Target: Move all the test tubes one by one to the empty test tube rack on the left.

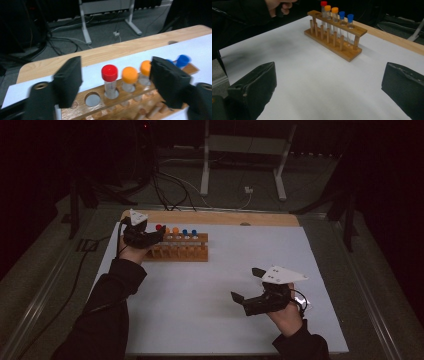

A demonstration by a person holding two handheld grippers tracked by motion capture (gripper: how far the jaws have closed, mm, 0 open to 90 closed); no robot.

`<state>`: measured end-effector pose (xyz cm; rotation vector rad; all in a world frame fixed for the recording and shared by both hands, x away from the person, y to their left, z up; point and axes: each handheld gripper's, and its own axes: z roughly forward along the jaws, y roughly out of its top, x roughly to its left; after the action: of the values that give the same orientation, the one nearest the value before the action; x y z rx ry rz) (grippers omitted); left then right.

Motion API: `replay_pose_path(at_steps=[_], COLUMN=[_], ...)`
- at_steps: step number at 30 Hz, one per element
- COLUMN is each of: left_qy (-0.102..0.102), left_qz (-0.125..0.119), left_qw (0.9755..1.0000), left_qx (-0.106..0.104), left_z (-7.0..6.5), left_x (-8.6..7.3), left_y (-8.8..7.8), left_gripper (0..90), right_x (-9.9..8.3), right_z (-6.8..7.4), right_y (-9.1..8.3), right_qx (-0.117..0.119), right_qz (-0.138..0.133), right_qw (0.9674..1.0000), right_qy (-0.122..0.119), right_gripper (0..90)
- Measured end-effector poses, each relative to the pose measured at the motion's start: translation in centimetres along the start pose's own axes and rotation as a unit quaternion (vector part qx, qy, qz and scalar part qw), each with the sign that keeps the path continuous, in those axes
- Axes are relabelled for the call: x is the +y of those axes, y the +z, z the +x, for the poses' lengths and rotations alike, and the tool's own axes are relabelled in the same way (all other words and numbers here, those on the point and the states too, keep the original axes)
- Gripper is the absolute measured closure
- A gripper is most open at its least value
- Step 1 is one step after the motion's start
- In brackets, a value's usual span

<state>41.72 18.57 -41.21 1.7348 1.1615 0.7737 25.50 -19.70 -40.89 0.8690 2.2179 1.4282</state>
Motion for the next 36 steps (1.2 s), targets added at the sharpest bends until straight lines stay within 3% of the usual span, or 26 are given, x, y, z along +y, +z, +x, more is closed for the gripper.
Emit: replay_pose_path(at_steps=[5,7,9,12,15,22,26,30,34,35,36], left_qy=[0.008,0.011,0.022,0.031,0.044,0.07,0.082,0.09,0.097,0.1,0.102], left_qz=[-0.019,-0.028,-0.036,-0.043,-0.047,-0.065,-0.058,-0.048,-0.043,-0.042,-0.041], left_qw=[0.9988,0.9965,0.9932,0.988,0.983,0.9716,0.9654,0.9589,0.9549,0.9529,0.9527], left_qx=[-0.044,-0.078,-0.109,-0.145,-0.172,-0.217,-0.241,-0.265,-0.277,-0.283,-0.283], left_z=[-0.7,-1.1,-1.6,-2.5,-3.5,-5.4,-6.4,-7.2,-7.8,-8.0,-8.2], left_x=[0.0,-0.1,-0.3,-0.8,-1.3,-2.9,-3.9,-4.8,-5.6,-5.9,-6.0], left_y=[-1.6,-2.3,-3.0,-3.9,-4.7,-6.1,-6.3,-6.3,-6.4,-6.4,-6.4], left_gripper=[12.1,4.4,2.9,1.7,1.4,0.5,0.5,0.5,0.5,0.5,0.5], right_x=[0.3,0.5,0.6,0.7,0.5,-0.8,-2.1,-3.5,-4.7,-5.0,-5.3], right_z=[-0.6,-0.9,-1.4,-2.2,-3.3,-6.5,-8.0,-8.7,-9.1,-9.2,-9.3], right_y=[-0.8,-1.2,-1.8,-2.7,-3.8,-6.1,-6.8,-6.2,-4.8,-4.4,-3.8], right_qx=[-0.006,-0.01,-0.016,-0.026,-0.052,-0.109,-0.134,-0.143,-0.148,-0.148,-0.149], right_qz=[-0.01,-0.016,-0.019,-0.021,-0.025,-0.026,-0.014,0.011,0.034,0.042,0.052], right_qw=[0.9999,0.9998,0.9997,0.9994,0.9983,0.9933,0.99,0.9883,0.9859,0.9856,0.9849], right_qy=[0.002,0.0,-0.001,0.001,0.008,0.027,0.042,0.053,0.069,0.071,0.071], right_gripper=[0.0,0.0,0.0,0.0,0.0,0.0,0.0,0.0,5.3,5.6,6.0])
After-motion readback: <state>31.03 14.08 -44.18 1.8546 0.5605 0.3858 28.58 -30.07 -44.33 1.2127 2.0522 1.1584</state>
